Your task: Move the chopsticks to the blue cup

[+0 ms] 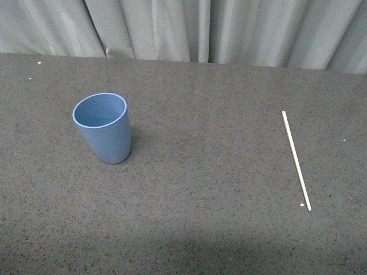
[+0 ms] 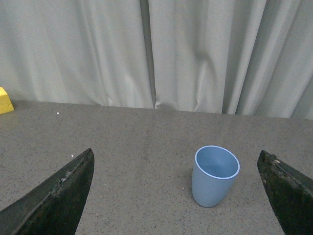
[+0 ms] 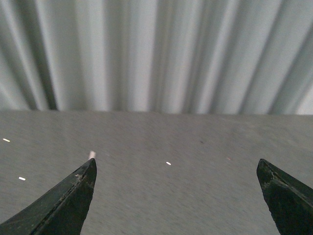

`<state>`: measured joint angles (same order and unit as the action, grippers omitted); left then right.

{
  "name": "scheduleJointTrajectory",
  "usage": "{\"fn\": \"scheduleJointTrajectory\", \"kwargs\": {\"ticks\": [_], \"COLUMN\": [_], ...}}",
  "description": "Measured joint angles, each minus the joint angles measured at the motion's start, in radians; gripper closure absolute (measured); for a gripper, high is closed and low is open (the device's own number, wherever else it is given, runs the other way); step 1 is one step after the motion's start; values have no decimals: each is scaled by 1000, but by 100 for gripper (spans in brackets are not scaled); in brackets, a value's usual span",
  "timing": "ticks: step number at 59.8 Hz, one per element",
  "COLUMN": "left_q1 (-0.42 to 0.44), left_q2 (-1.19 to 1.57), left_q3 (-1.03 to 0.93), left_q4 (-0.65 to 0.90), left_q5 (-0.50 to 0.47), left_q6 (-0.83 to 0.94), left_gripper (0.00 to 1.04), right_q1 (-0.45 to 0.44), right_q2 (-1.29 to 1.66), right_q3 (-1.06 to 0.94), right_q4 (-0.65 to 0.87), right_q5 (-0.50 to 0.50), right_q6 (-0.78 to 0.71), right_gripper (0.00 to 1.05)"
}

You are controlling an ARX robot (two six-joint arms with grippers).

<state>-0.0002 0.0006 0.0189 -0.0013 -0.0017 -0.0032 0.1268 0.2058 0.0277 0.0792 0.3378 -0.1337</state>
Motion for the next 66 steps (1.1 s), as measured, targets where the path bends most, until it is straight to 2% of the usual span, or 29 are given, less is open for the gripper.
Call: {"fn": "scheduleJointTrajectory", "kwargs": {"ticks": [4, 10, 14, 23, 32, 41, 61, 66], "left_q1": [0, 0, 0, 0, 0, 0, 0, 0], "left_q2": [0, 0, 0, 0, 0, 0, 0, 0], "left_q3": [0, 0, 0, 0, 0, 0, 0, 0], "left_q4": [0, 0, 0, 0, 0, 0, 0, 0], "left_q5": [2, 2, 2, 2, 2, 2, 2, 2], "left_q6": [0, 0, 0, 0, 0, 0, 0, 0], "left_gripper": [7, 7, 7, 7, 7, 7, 7, 7], "right_q1": [0, -17, -24, -28, -21, -8, 23, 30], "right_q2": [156, 572, 839, 1215, 1514, 1689, 1934, 1967], "right_q3": [25, 136, 238, 431, 646, 799, 1068, 1105], "right_q4": [76, 264, 299, 235, 101, 3, -132, -161], "right_q5": [-32, -148, -217, -260, -281, -315, -312, -303], "right_q6": [-10, 27, 59, 116, 193, 233, 267, 270], "right_gripper": [9, 9, 9, 9, 9, 9, 10, 21]}}
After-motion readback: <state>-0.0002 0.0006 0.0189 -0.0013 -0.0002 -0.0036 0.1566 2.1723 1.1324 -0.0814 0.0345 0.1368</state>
